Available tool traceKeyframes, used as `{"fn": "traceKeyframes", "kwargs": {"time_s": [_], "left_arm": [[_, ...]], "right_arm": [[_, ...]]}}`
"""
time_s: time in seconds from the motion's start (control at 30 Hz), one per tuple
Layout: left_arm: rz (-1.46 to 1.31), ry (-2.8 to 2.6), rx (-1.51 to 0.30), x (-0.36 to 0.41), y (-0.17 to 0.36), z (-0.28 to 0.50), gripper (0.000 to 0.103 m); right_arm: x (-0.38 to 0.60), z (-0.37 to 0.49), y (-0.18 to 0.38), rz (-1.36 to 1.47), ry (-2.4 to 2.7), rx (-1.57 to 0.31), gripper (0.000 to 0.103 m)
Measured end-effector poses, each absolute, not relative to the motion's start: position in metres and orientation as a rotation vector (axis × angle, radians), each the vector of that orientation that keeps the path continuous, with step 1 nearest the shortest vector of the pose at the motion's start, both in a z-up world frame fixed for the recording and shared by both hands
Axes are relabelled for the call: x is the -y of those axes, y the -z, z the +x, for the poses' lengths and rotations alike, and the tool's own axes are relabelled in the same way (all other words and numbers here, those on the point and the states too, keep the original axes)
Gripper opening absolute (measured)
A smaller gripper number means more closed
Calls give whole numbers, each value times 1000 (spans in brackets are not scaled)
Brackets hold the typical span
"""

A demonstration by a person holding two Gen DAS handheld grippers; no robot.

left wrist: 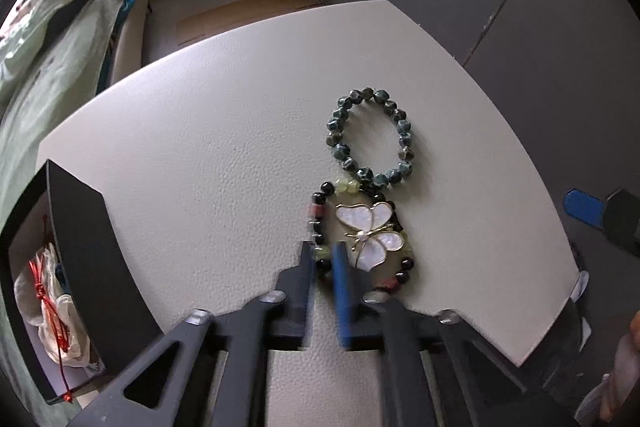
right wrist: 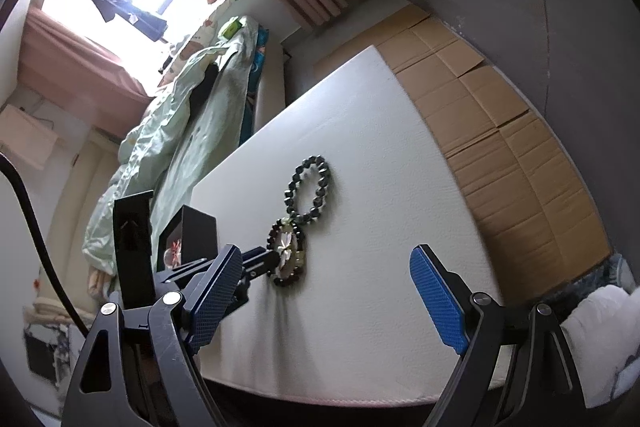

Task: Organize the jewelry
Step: 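Close the left tool on the black bead bracelet and lift it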

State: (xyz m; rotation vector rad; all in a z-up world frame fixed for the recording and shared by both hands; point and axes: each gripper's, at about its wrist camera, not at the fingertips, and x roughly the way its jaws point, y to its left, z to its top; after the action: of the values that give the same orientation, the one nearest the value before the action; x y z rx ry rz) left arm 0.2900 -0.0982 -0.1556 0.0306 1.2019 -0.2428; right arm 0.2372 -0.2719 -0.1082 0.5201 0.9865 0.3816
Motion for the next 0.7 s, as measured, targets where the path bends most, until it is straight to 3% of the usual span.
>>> {"fn": "traceKeyframes", "kwargs": {"time_s": [0.7], "left_arm": [[-95,375,-1019,68,68,279,8]], "right_arm": [[236,244,113,464,-412,-1032,87]]}}
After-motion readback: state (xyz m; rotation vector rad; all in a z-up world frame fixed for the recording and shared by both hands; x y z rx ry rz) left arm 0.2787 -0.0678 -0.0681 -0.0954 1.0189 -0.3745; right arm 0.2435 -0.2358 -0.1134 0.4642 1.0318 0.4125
